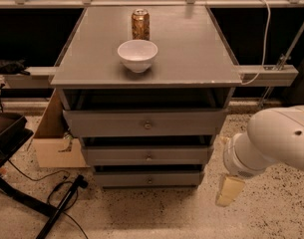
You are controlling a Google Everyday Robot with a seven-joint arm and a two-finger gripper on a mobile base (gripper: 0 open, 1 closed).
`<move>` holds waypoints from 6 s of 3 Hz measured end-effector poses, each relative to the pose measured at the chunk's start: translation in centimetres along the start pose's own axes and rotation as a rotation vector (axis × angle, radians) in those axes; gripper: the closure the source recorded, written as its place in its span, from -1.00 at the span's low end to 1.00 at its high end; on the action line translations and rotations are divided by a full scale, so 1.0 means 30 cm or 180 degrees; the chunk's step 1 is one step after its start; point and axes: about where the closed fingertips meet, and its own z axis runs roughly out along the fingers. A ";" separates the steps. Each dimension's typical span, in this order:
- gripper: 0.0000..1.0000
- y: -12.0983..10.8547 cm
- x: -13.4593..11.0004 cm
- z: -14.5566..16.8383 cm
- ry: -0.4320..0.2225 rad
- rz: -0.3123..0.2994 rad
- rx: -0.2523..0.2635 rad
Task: Open middle drawer
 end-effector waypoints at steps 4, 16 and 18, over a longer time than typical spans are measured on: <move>-1.00 -0.135 -0.074 0.743 -0.0302 -0.0242 -0.0220; 0.77 -0.321 -0.111 1.126 0.0293 -0.0078 -0.0090; 1.00 -0.331 -0.120 1.094 0.0293 -0.0078 -0.0091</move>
Offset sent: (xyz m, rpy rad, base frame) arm 0.0710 0.0600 -0.1845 0.1941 0.0446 0.0874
